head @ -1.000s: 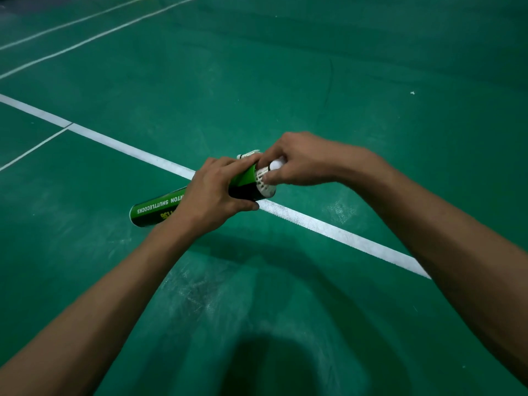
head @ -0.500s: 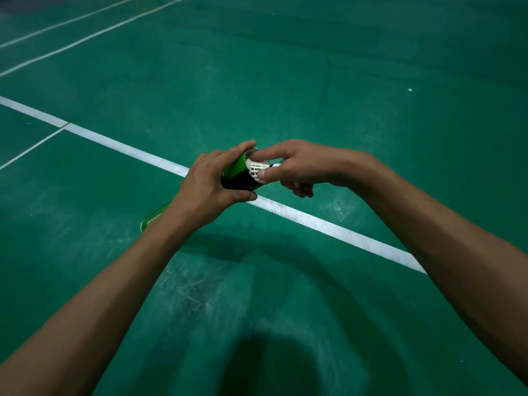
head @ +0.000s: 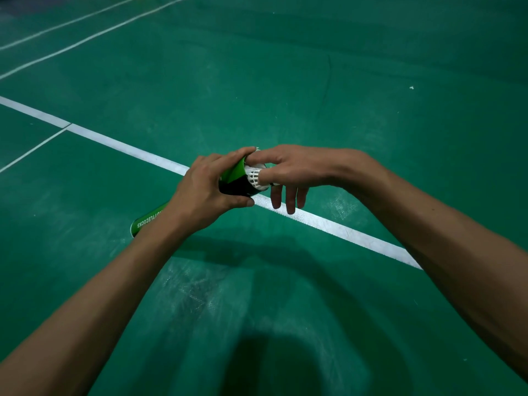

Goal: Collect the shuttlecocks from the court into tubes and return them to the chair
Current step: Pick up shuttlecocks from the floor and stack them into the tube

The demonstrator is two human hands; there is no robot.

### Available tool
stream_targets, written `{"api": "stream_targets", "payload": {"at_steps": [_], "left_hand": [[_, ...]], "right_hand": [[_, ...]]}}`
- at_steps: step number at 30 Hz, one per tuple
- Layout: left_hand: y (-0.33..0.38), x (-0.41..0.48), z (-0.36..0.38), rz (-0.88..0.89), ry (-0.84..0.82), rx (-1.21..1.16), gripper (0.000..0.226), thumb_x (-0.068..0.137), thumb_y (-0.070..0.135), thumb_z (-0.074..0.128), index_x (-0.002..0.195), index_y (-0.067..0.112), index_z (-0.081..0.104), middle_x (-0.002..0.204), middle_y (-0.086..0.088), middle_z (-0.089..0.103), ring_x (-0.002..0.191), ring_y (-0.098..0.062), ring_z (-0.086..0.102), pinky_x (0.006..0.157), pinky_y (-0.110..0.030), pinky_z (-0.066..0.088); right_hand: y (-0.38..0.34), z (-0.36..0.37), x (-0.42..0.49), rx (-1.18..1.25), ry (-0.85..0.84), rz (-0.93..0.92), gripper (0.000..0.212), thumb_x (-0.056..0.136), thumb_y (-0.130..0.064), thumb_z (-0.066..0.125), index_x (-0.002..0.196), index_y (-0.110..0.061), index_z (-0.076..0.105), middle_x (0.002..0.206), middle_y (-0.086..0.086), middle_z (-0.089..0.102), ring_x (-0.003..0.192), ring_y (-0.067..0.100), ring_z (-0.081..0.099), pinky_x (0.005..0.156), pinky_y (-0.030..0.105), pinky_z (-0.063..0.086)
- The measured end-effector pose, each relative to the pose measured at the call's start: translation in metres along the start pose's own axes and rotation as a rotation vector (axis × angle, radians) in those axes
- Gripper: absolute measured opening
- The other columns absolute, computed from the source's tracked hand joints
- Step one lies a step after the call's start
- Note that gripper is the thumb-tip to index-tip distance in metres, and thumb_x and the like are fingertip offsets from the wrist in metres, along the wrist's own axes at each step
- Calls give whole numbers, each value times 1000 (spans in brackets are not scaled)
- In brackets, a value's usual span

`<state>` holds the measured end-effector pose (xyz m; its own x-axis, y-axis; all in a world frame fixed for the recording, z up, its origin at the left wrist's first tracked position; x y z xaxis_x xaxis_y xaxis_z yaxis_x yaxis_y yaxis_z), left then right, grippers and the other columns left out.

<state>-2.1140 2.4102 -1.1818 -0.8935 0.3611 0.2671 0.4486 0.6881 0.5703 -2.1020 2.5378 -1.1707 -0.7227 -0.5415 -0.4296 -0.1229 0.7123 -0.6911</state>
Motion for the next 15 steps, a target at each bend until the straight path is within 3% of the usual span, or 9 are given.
{"api": "stream_targets", "payload": {"at_steps": [6, 11, 15], "left_hand": [[-6, -5, 3, -12, 14, -34, 95, 59, 61, 82, 146, 40, 49, 119, 0, 68, 106, -28, 59, 94, -51, 50], [-1, 1, 1, -14, 17, -39, 94, 63, 49, 88, 147, 46, 48, 120, 3, 67, 109, -25, 58, 98, -51, 48], [1, 1, 15, 18, -64, -4, 96, 62, 59, 82, 150, 47, 44, 119, 4, 68, 107, -26, 59, 95, -50, 49]], "right_hand": [[2, 2, 2, -46, 20, 4, 47, 97, -22, 50, 141, -36, 41, 86, 13, 75, 68, 29, 76, 69, 42, 64], [4, -9, -1, -13, 81, -35, 54, 97, -20, 50, 147, -36, 42, 87, 10, 76, 68, 30, 76, 70, 46, 64], [5, 12, 0, -66, -21, 8, 34, 96, -19, 45, 127, -33, 52, 86, 15, 75, 66, 32, 75, 71, 47, 64]]}}
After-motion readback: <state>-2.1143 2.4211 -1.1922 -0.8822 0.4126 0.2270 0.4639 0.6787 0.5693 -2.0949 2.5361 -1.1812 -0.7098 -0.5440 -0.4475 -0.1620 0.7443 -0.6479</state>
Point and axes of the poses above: each hand's wrist, its own x-axis towards the middle knuckle, its own z-axis out of the palm, y = z × x, the point moved 10 cm from there along x, towards the middle knuckle
